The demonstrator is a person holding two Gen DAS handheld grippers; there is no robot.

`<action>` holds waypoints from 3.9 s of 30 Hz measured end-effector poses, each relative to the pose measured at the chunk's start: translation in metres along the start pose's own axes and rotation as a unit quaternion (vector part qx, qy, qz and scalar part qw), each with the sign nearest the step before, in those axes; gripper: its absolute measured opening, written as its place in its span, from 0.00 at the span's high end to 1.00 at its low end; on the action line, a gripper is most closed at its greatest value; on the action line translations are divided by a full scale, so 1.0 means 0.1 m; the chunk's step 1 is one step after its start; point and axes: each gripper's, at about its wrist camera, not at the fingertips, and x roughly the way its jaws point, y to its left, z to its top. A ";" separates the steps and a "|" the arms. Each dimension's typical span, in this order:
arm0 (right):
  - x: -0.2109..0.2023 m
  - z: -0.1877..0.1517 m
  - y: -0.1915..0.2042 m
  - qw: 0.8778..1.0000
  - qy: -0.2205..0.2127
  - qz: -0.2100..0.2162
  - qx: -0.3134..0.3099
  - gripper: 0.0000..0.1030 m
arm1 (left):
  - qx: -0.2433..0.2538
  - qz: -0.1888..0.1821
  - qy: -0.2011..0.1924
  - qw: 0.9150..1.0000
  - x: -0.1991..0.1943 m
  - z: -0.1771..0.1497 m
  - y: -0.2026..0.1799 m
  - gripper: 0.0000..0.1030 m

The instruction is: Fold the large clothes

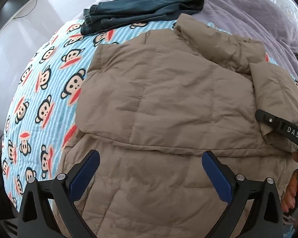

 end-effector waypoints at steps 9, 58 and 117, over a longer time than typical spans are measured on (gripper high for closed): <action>-0.25 -0.02 -0.02 0.998 0.002 0.044 0.050 0.23 | -0.001 -0.023 0.002 1.000 0.11 0.12 -0.07 0.00; -0.78 -0.62 -1.40 0.957 0.023 0.092 0.274 0.22 | -0.033 -0.313 0.035 0.949 0.49 0.76 -0.12 0.17; -0.87 -0.64 -1.30 0.982 -0.005 -0.039 0.186 0.47 | 0.086 -0.112 0.005 0.990 0.41 0.52 -0.26 0.87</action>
